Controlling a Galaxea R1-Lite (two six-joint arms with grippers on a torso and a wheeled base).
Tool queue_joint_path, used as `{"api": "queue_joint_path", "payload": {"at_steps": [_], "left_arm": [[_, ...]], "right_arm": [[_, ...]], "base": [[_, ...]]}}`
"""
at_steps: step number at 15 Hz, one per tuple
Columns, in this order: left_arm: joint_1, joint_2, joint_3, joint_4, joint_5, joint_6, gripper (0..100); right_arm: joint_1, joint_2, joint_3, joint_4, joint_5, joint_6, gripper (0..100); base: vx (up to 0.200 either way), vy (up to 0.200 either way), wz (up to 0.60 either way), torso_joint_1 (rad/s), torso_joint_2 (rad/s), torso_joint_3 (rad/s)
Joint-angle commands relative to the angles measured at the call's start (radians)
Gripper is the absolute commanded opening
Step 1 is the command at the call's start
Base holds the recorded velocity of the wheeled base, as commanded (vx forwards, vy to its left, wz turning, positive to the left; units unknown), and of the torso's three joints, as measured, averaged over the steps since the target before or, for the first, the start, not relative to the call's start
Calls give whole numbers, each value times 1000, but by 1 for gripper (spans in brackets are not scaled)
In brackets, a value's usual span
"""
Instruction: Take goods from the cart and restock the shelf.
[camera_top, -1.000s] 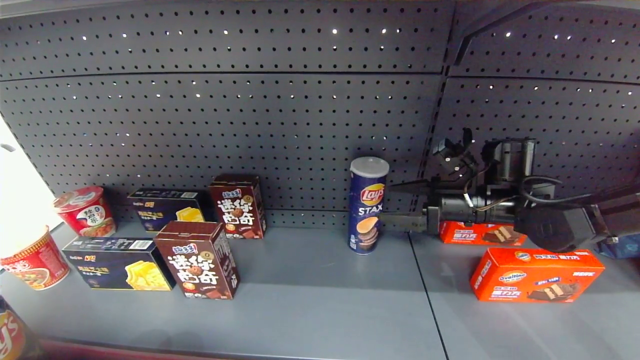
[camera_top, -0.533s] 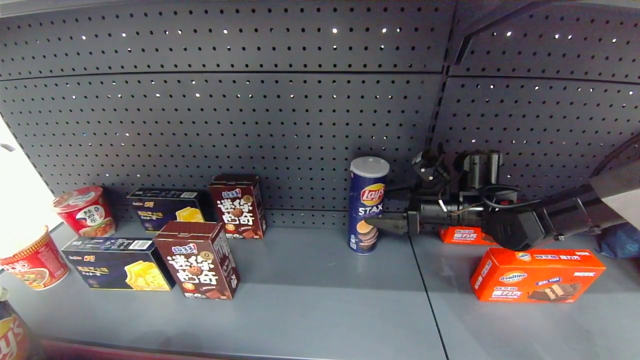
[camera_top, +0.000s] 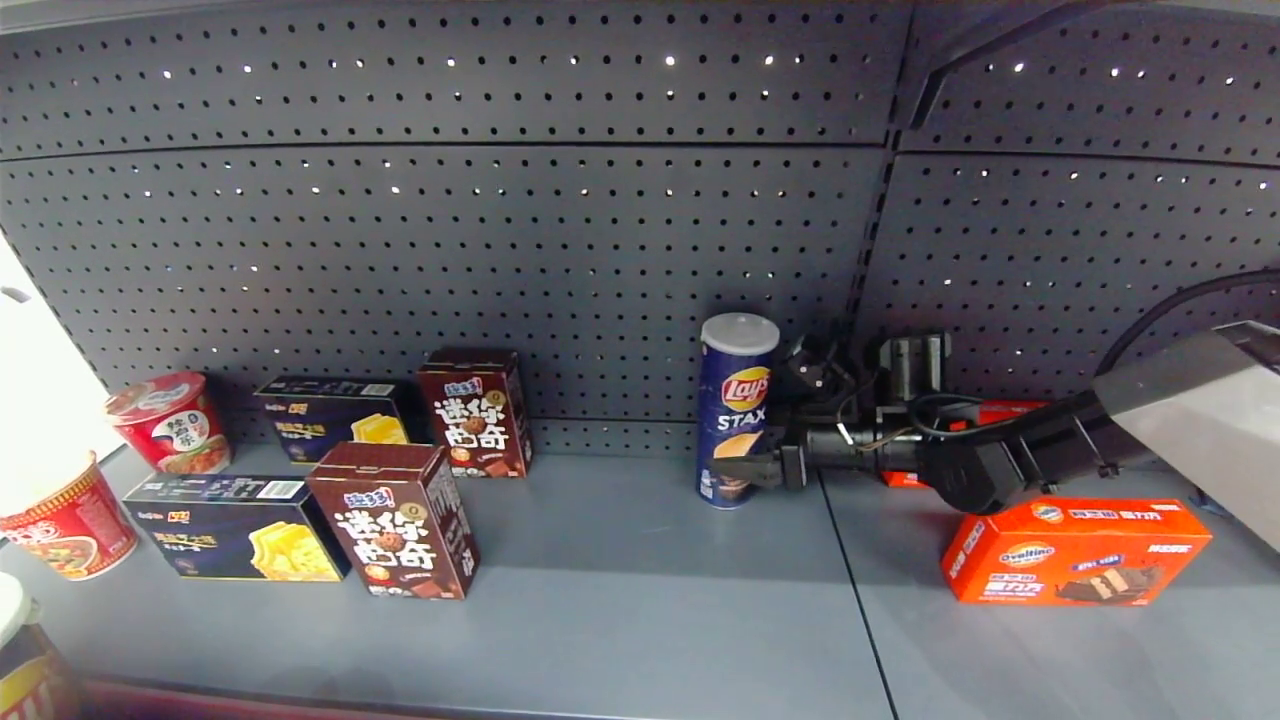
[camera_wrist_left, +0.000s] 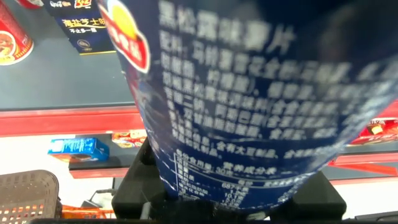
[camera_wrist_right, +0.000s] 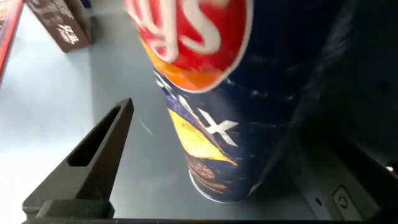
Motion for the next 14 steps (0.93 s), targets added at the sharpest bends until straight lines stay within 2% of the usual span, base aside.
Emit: {"api": "queue_joint_path", "payload": {"at_steps": [1, 5, 7, 9, 10, 12, 14], "left_arm": [[0, 0, 0, 0, 0, 0, 0], [3, -2, 0, 0, 2, -2, 0], [3, -2, 0, 2, 2, -20, 0], [3, -2, 0, 2, 2, -22, 0], [3, -2, 2, 2, 2, -22, 0], [3, -11, 11, 2, 2, -22, 0], [3, -28, 14, 5, 2, -22, 0]], "right_arm": [[19, 31, -12, -2, -18, 9, 100], [31, 57, -35, -42, -21, 57, 100], [30, 57, -35, -42, -21, 57, 100], [30, 56, -33, -43, -20, 57, 100], [30, 56, -33, -45, -18, 57, 0], [36, 54, -32, -54, -21, 60, 0], [53, 43, -22, -55, -90, 60, 0]], "base": [[0, 0, 0, 0, 0, 0], [0, 0, 0, 0, 0, 0], [0, 0, 0, 0, 0, 0], [0, 0, 0, 0, 0, 0], [0, 0, 0, 0, 0, 0], [0, 0, 0, 0, 0, 0], [0, 0, 0, 0, 0, 0]]}}
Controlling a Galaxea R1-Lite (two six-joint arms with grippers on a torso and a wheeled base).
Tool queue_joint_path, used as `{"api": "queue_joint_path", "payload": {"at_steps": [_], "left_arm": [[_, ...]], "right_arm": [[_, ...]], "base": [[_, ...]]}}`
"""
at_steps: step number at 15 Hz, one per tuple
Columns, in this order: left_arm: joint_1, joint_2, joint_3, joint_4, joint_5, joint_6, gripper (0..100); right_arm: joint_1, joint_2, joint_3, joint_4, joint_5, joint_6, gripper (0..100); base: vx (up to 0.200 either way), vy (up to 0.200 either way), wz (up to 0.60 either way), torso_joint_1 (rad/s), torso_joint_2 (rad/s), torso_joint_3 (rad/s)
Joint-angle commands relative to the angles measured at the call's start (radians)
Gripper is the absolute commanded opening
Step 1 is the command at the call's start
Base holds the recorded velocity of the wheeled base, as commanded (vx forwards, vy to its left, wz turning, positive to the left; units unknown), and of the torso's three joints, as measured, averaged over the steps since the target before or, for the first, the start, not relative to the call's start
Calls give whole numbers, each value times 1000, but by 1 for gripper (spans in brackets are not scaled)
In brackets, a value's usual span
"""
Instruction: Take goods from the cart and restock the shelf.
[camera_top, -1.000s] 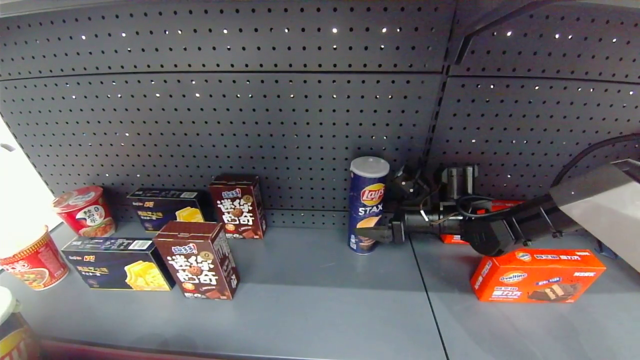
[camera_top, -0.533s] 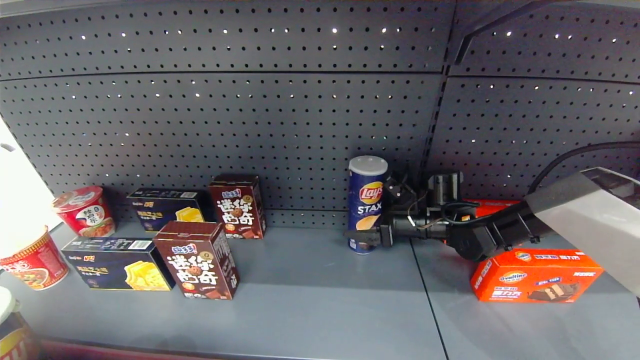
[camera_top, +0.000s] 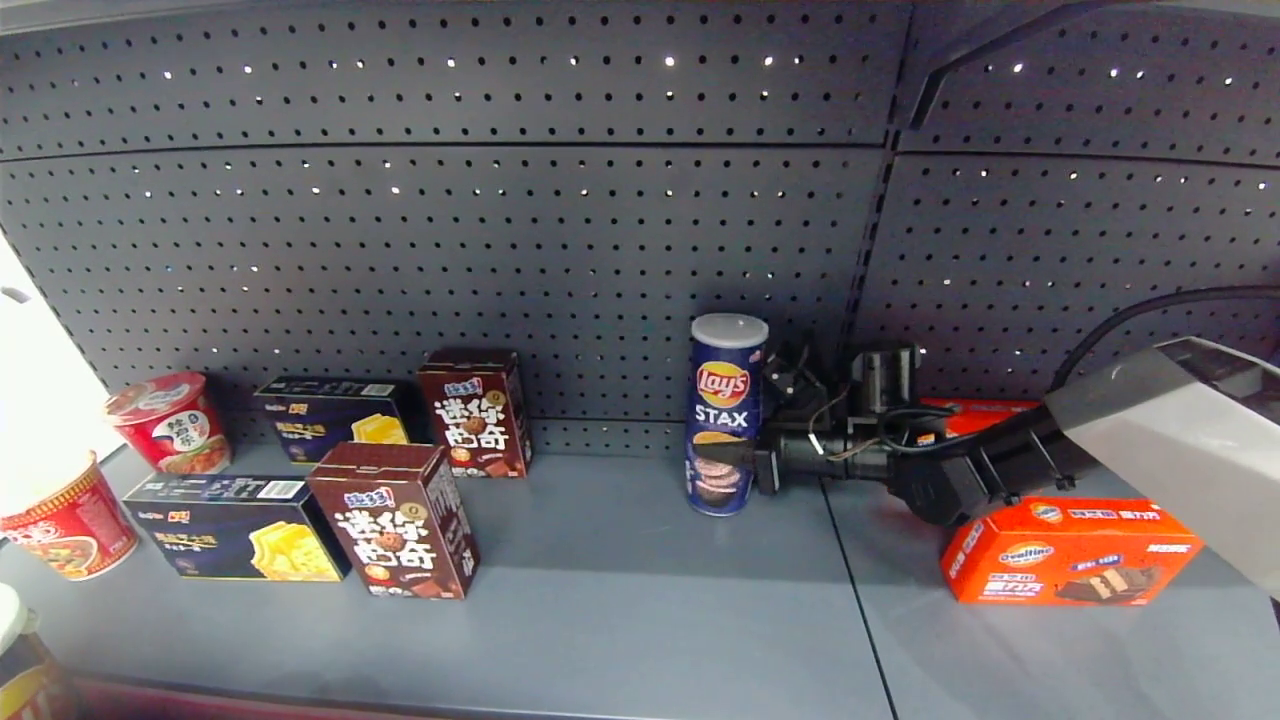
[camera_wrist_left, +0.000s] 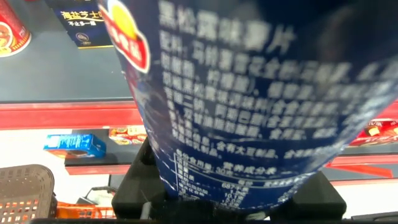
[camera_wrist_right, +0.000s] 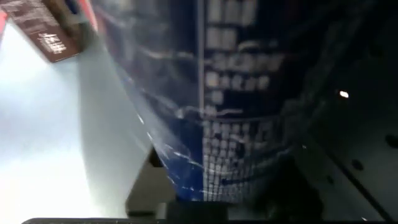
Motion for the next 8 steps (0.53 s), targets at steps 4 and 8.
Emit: {"api": "queue_joint_path", "payload": {"at_steps": [4, 8], "left_arm": [[0, -16, 7, 0, 0, 0, 0], [-2, -45, 18, 0, 0, 0, 0]], "right_arm": [[48, -100, 93, -3, -45, 8, 0], [96, -278, 272, -27, -71, 23, 0]], "base": [[0, 0, 0, 0, 0, 0], [0, 0, 0, 0, 0, 0]]}}
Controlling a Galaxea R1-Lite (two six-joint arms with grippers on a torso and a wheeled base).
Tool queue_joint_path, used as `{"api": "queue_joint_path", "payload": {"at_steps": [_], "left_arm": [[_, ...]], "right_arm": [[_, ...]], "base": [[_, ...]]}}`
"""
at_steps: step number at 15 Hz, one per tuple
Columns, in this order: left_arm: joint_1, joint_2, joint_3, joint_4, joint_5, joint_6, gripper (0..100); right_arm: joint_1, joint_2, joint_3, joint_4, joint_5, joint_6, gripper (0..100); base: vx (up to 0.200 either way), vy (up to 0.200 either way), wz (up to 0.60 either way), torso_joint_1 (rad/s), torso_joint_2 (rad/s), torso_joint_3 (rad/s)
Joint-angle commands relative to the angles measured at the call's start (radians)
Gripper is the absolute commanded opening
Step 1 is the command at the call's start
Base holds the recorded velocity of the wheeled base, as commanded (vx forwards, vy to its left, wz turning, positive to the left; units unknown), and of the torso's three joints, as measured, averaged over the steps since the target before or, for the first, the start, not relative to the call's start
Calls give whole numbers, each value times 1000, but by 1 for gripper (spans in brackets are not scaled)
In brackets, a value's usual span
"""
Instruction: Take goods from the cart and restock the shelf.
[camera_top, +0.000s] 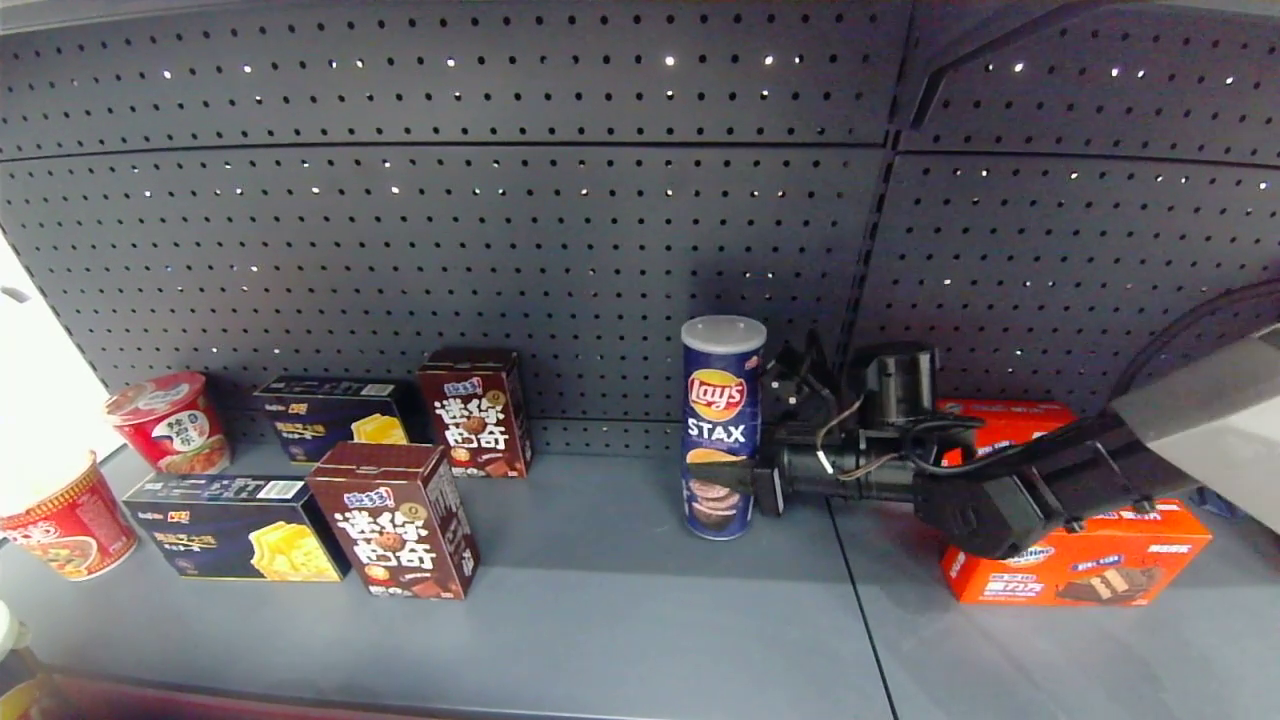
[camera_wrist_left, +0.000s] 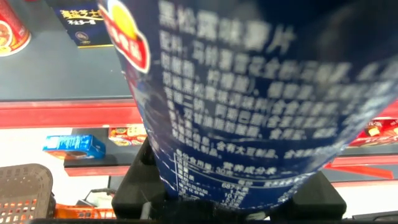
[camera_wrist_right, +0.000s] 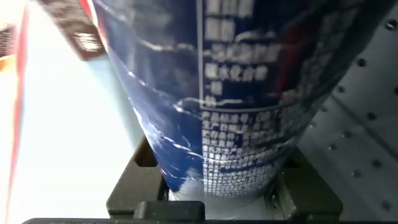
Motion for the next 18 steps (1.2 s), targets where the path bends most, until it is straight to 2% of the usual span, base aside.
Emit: {"api": "queue_joint_path", "payload": {"at_steps": [1, 3, 5, 8, 9, 12, 13, 18], "left_arm": [[-1, -13, 1, 0, 0, 0, 0], [-2, -13, -2, -4, -6, 0, 0], [-4, -13, -2, -7, -6, 0, 0], [-2, -14, -5, -7, -3, -3, 0], [-2, -14, -12, -9, -2, -36, 0], [-1, -19, -19, -9, 0, -43, 0], [-2, -17, -32, -9, 0, -43, 0], [-2, -11, -51, -7, 0, -45, 0]], "right_arm": [[24, -130, 93, -4, -2, 5, 0], [28, -246, 193, -7, -10, 2, 0], [33, -357, 282, -10, -64, 10, 0], [42, -438, 415, -75, -68, 13, 0], [45, -464, 483, -127, -67, 34, 0], [47, -477, 612, -273, -67, 51, 0], [45, -463, 659, -363, -67, 53, 0], [45, -441, 731, -448, -56, 69, 0]], "base": [[0, 0, 0, 0, 0, 0], [0, 0, 0, 0, 0, 0], [0, 0, 0, 0, 0, 0], [0, 0, 0, 0, 0, 0], [0, 0, 0, 0, 0, 0], [0, 0, 0, 0, 0, 0], [0, 0, 0, 0, 0, 0], [0, 0, 0, 0, 0, 0]]}}
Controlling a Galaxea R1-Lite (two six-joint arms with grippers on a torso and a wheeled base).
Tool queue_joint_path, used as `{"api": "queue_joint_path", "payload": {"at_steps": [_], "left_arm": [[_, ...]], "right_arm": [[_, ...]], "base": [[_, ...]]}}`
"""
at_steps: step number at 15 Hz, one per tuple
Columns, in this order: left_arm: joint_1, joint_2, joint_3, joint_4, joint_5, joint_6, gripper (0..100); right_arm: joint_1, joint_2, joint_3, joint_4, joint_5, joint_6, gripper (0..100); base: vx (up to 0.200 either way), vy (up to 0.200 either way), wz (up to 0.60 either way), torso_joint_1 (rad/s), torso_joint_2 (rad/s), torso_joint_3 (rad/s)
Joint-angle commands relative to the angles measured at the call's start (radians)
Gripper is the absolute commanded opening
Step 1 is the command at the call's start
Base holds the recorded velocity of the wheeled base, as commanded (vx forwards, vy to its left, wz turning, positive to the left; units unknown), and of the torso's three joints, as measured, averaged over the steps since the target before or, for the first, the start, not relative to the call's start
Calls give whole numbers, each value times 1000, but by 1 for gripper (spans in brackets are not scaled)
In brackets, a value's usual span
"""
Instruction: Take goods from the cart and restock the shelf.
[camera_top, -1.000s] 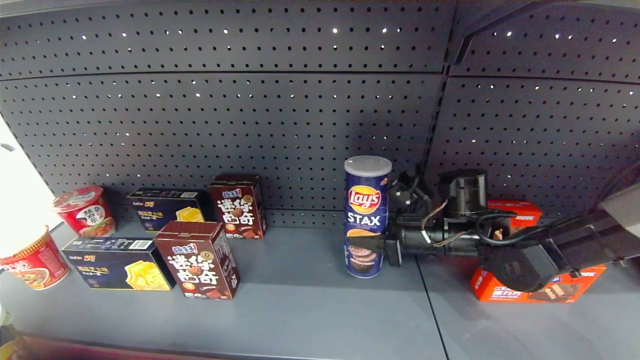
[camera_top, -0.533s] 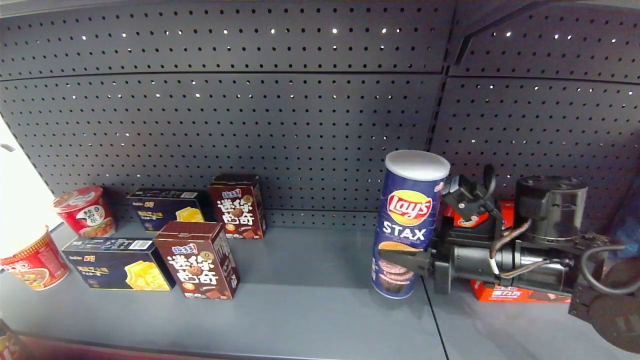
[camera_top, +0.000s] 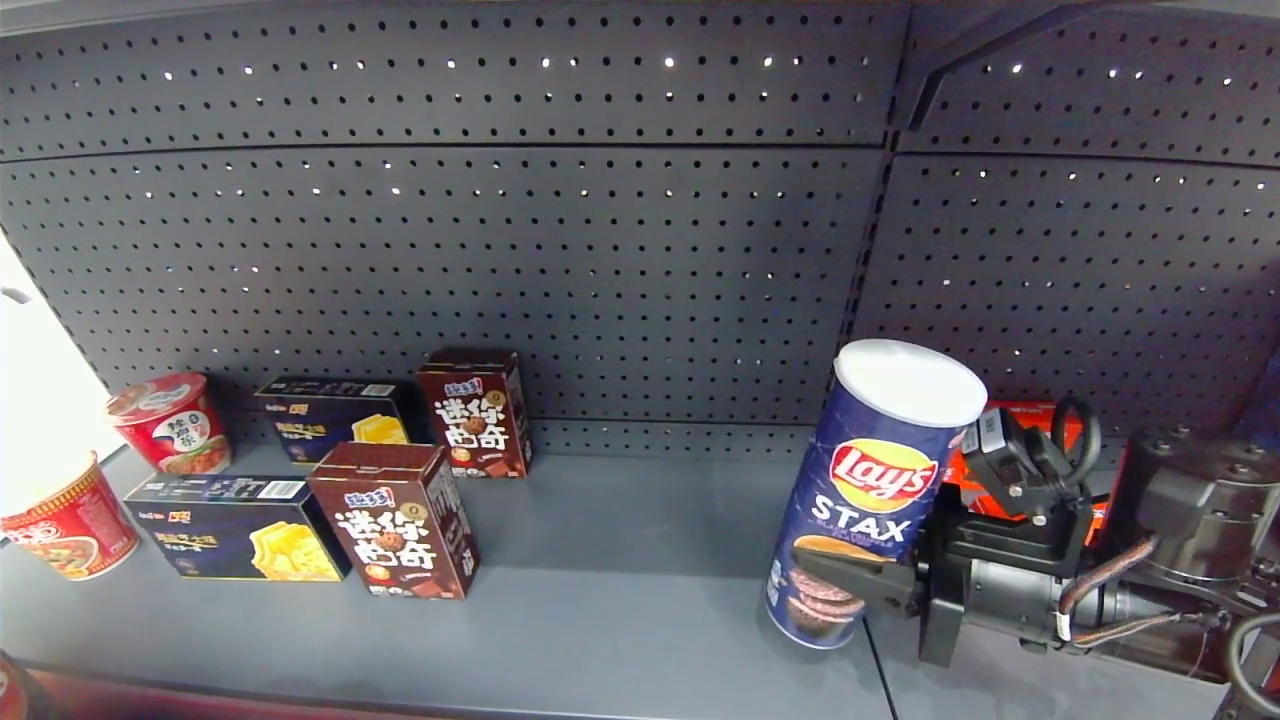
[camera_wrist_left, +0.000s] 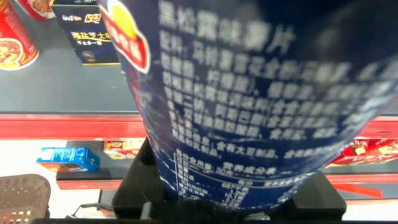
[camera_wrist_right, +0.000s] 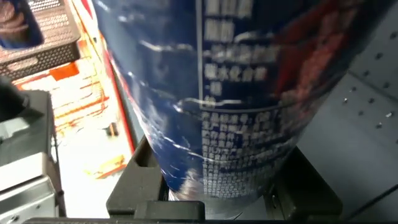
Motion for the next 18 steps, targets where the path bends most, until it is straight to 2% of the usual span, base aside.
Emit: {"api": "queue_joint_path", "payload": {"at_steps": [1, 4, 8, 18], "left_arm": [[1, 3, -1, 0, 0, 0, 0], [1, 3, -6, -2, 0, 0, 0], [0, 3, -7, -2, 0, 0, 0], [1, 6, -32, 0, 5, 0, 0]], "right_arm": [[0, 6, 20, -2, 5, -2, 0], [-10, 35, 22, -14, 83, -3, 0], [-8, 96, 29, -70, 120, -2, 0], [-37, 204, 34, -105, 147, -5, 0]], "base": [[0, 0, 0, 0, 0, 0], [0, 0, 0, 0, 0, 0], [0, 0, 0, 0, 0, 0], [0, 0, 0, 0, 0, 0]]}}
